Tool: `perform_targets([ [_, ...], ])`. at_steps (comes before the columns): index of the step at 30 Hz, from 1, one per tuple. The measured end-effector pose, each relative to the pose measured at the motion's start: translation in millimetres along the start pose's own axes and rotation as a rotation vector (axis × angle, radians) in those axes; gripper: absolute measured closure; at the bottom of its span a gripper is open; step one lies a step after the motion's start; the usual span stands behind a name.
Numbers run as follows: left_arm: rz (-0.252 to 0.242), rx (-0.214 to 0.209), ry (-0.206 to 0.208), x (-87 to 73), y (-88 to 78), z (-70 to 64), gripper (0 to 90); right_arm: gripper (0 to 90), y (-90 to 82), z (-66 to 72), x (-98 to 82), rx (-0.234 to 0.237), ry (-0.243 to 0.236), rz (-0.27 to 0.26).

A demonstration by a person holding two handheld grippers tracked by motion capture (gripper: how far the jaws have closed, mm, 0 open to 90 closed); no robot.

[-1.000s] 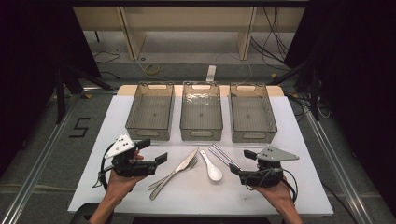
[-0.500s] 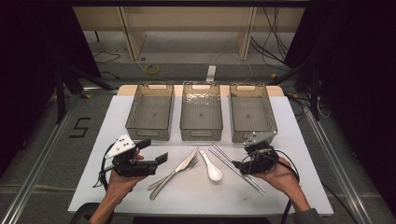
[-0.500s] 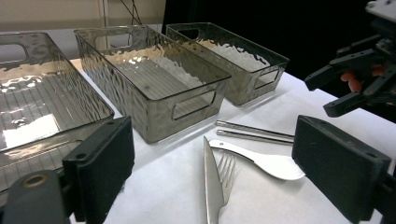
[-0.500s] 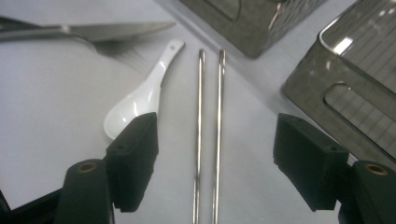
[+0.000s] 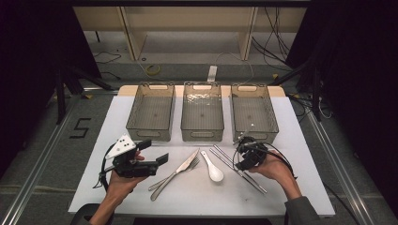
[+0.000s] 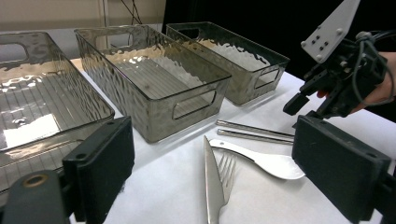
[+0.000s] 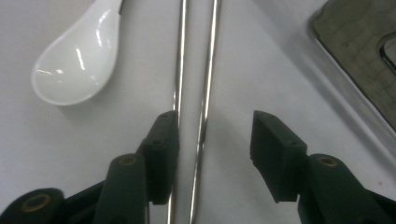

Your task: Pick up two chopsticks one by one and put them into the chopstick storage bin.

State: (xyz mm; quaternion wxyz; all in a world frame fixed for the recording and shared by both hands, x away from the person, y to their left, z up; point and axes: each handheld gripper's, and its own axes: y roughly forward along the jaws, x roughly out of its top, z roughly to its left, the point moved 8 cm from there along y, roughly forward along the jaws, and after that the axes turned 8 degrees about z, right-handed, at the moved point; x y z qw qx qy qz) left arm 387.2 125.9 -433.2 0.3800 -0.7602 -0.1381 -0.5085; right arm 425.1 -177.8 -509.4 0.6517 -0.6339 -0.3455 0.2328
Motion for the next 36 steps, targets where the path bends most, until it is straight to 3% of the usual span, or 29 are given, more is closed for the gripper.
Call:
perform_targets([
  [4, 0.005, 0.0, 0.006, -0.2, 0.0, -0.3, 12.4, 58.9, 7.4, 0.7, -1.9, 0.009, -0.021, 0.048],
  [17, 0.01, 0.002, 0.007, -0.6, 0.1, -0.3, 12.4, 75.0, 20.4, 1.5, -4.8, 0.024, -0.028, 0.126],
  [26, 0.011, 0.005, 0.011, -1.0, 0.3, -0.4, 12.4, 85.0, 23.3, 3.5, -4.9, 0.033, -0.035, 0.151],
  [36, 0.01, 0.008, 0.011, -1.0, 0.1, 0.0, 12.4, 86.7, 22.4, 3.4, -3.7, 0.021, -0.049, 0.151],
])
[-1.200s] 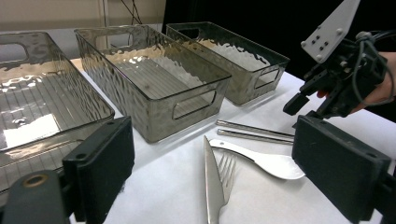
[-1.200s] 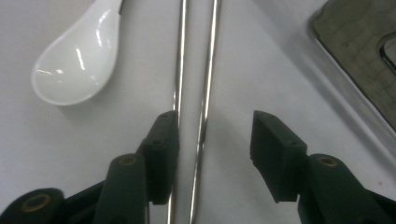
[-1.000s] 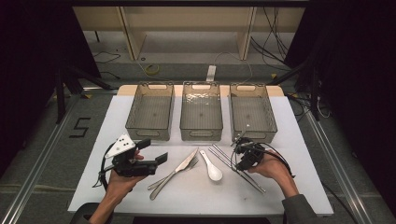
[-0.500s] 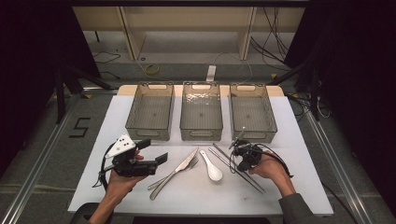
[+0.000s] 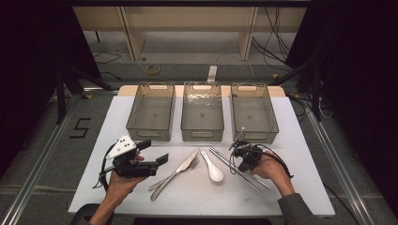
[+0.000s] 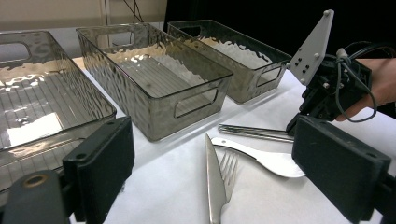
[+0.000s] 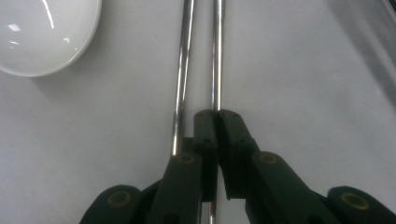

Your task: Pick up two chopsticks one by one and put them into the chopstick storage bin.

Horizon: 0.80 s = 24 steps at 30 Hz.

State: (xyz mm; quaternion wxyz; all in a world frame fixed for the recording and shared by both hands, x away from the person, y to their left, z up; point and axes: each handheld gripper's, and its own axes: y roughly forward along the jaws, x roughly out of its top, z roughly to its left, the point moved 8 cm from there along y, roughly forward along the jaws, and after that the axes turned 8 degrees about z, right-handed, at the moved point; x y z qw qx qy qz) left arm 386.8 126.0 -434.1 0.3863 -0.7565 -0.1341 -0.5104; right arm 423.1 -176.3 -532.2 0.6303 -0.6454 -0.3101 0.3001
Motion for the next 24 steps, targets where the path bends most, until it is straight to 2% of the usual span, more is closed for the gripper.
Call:
perform_targets([
  [5, 0.002, -0.001, -0.002, 0.1, 0.8, -0.2, 12.4, 86.9, -5.0, -2.1, -0.2, -0.002, -0.013, -0.023],
  [14, 0.015, -0.013, 0.007, 0.3, 2.9, -0.9, 12.4, 86.9, -38.1, -3.4, -3.4, -0.037, -0.04, -0.11],
  [16, 0.034, -0.023, 0.013, -0.7, 5.5, -1.4, 12.4, 86.9, -45.7, 1.1, -2.2, -0.043, -0.057, -0.129],
  [24, 0.084, -0.087, 0.046, -0.3, 19.4, -12.1, 12.4, 86.8, -62.3, 30.2, 7.4, -0.063, -0.18, -0.162],
])
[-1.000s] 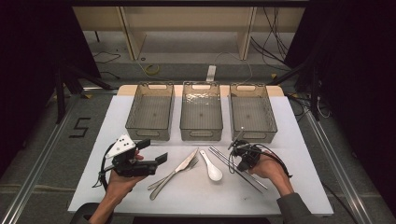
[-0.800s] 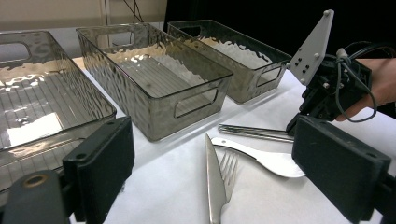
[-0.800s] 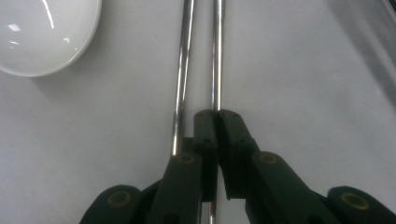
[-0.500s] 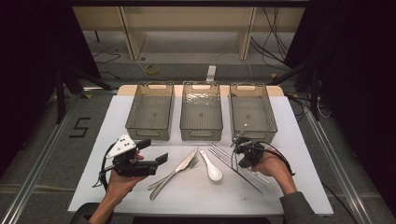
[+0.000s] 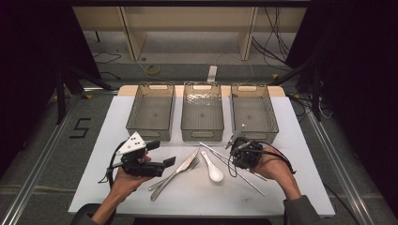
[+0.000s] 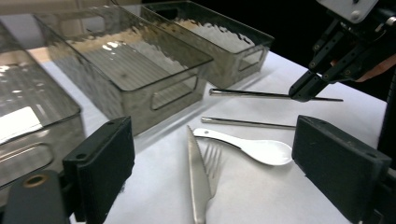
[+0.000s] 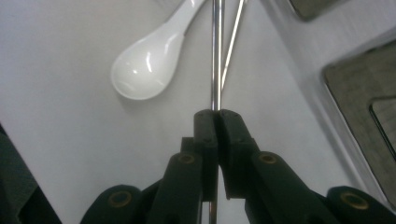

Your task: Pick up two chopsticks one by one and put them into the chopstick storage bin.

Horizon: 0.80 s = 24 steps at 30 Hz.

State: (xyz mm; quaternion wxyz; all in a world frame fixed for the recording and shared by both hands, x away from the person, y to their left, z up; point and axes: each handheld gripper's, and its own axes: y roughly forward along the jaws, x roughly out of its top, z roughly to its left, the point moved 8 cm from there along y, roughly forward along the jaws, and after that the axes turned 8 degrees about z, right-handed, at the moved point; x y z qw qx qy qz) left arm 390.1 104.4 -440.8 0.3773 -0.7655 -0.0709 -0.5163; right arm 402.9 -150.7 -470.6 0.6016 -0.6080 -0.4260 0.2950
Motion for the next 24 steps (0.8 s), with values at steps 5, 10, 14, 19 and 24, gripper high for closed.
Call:
perform_targets([
  [5, 0.107, -0.07, 0.062, -2.4, 14.7, -11.3, 13.2, 86.8, -2.1, 12.6, 5.9, 0.003, -0.057, 0.004],
  [10, 0.154, -0.077, 0.131, 4.1, 29.1, -20.8, 13.8, 86.8, -4.0, 25.1, 11.8, 0.007, -0.114, 0.005],
  [14, 0.228, -0.095, 0.216, 1.7, 41.7, -30.4, 13.8, 86.8, -4.9, 32.0, 14.8, 0.002, -0.146, 0.004],
  [19, 0.306, -0.1, 0.296, -2.7, 52.1, -40.4, 14.0, 86.8, -6.9, 41.1, 17.2, 0.002, -0.187, 0.011],
  [24, 0.355, -0.103, 0.352, -7.6, 55.4, -46.0, 16.6, 86.8, -5.9, 47.3, 19.7, -0.002, -0.227, 0.015],
])
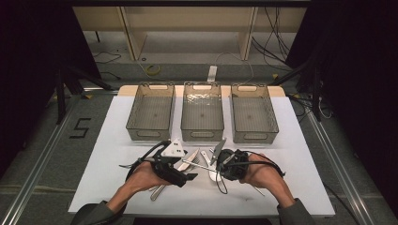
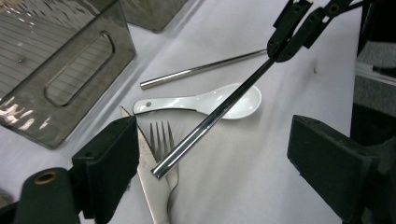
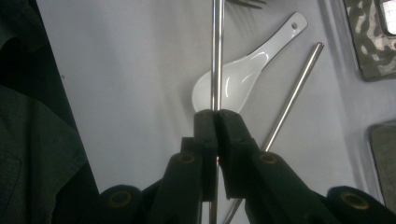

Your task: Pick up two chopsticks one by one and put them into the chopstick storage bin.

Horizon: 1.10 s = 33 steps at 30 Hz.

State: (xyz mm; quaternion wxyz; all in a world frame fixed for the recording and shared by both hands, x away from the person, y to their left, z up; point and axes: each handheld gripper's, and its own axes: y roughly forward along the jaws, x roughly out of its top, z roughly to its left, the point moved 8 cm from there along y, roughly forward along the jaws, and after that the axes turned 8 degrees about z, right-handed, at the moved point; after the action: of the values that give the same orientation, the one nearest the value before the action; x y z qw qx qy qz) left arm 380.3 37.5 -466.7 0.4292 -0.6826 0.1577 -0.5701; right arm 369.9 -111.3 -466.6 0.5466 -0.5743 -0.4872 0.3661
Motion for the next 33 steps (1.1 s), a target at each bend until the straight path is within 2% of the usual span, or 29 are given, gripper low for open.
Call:
perform_targets([
  [3, 0.021, 0.01, 0.035, -0.5, 2.8, -1.9, 19.7, 86.8, -0.4, 3.5, 2.3, -0.002, -0.016, 0.005],
  [10, 0.071, -0.013, 0.095, -2.6, 9.9, -8.3, 31.5, 86.8, -2.2, 11.8, 6.5, -0.003, -0.044, 0.008],
  [14, 0.098, -0.013, 0.132, -6.2, 13.5, -11.5, 39.4, 86.8, -4.7, 15.6, 7.7, -0.004, -0.082, 0.009],
  [19, 0.12, -0.023, 0.167, -8.1, 14.5, -14.6, 49.0, 86.8, -6.8, 16.9, 8.8, -0.003, -0.093, -0.003],
  [25, 0.12, -0.026, 0.173, -7.8, 15.2, -15.6, 58.3, 86.7, -6.2, 18.0, 8.6, 0.0, -0.108, 0.002],
  [29, 0.135, -0.026, 0.194, -9.6, 16.4, -16.3, 66.1, 86.7, -5.6, 19.7, 8.0, 0.007, -0.115, 0.012],
  [33, 0.14, -0.044, 0.213, -10.6, 16.7, -18.9, 71.3, 86.6, -5.9, 20.0, 8.2, 0.005, -0.135, 0.004],
])
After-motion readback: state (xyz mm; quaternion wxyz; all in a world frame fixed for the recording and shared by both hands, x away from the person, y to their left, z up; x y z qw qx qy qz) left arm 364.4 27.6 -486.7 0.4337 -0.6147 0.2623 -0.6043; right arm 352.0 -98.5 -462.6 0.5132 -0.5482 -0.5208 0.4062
